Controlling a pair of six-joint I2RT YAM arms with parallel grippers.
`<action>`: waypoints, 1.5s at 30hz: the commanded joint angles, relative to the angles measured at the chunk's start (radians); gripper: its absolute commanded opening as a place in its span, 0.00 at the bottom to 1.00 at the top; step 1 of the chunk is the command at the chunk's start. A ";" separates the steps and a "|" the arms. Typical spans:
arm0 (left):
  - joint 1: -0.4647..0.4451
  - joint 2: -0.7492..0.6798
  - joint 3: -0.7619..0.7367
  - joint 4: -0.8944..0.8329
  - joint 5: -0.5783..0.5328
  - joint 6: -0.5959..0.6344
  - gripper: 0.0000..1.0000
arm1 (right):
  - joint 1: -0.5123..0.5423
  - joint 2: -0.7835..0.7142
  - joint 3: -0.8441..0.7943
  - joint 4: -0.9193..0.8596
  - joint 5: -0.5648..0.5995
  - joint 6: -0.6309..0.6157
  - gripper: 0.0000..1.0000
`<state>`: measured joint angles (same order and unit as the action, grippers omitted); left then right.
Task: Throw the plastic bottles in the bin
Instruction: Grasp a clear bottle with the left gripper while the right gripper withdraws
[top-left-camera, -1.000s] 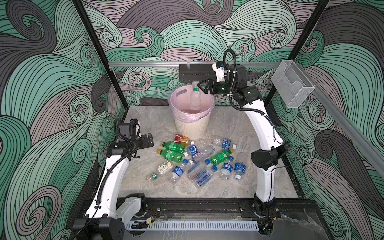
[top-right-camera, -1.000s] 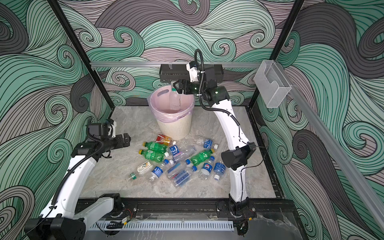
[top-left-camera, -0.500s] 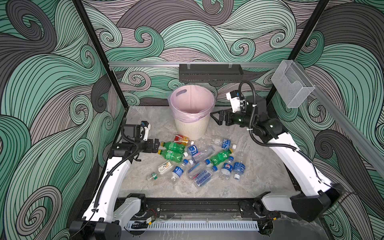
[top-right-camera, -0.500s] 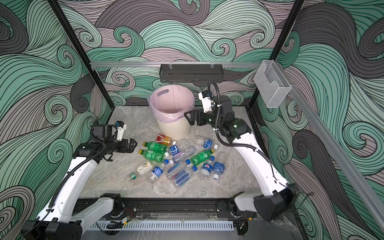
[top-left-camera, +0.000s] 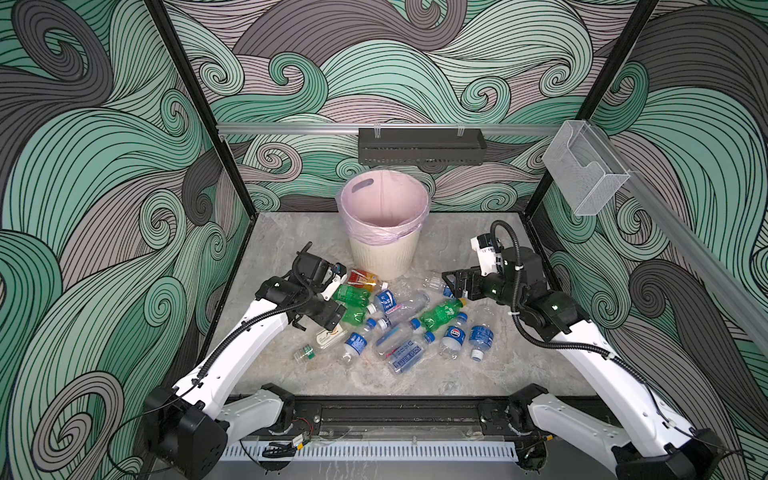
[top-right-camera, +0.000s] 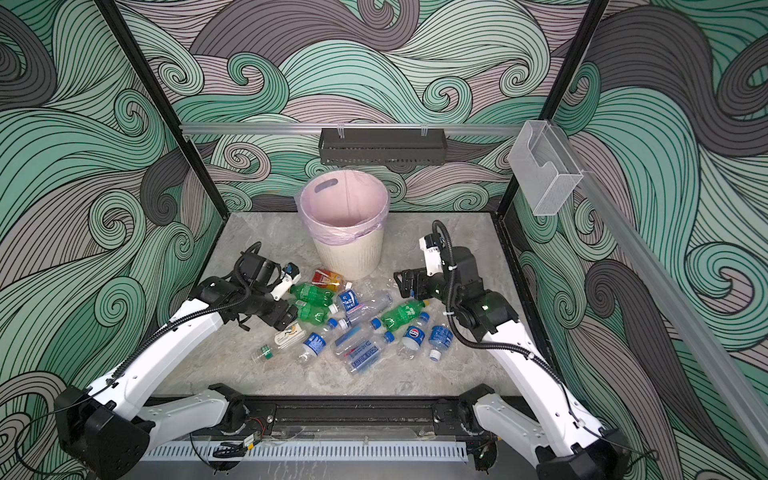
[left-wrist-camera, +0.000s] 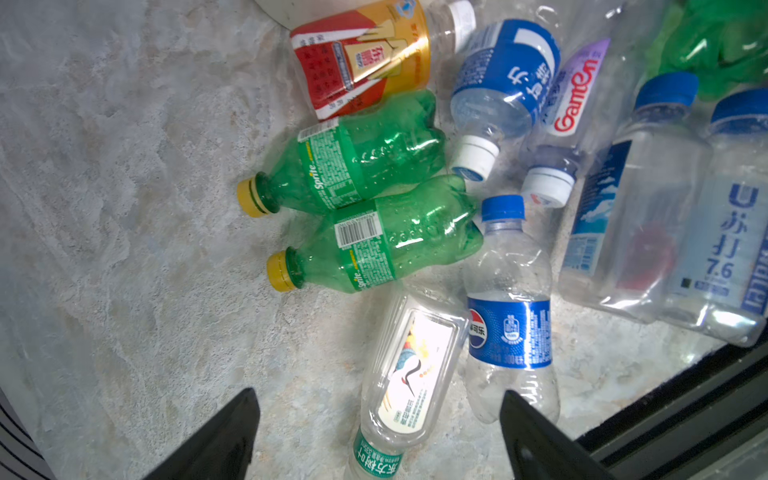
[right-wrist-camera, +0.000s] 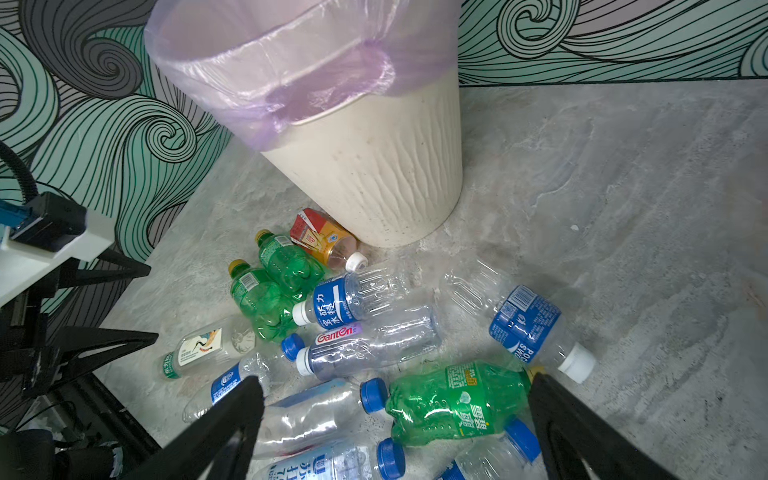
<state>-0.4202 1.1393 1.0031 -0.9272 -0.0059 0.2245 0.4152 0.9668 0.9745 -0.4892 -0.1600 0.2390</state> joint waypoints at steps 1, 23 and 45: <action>-0.013 -0.012 -0.039 -0.034 -0.041 0.056 0.93 | -0.013 -0.018 -0.013 0.029 0.036 0.004 1.00; -0.019 0.120 -0.199 0.203 0.017 0.100 0.84 | -0.035 0.006 -0.038 0.056 0.022 -0.008 1.00; -0.055 0.378 -0.092 0.087 0.039 0.058 0.71 | -0.075 -0.050 -0.088 0.037 0.033 -0.017 1.00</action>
<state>-0.4622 1.4899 0.9104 -0.7773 0.0132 0.2955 0.3473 0.9257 0.8948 -0.4526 -0.1341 0.2379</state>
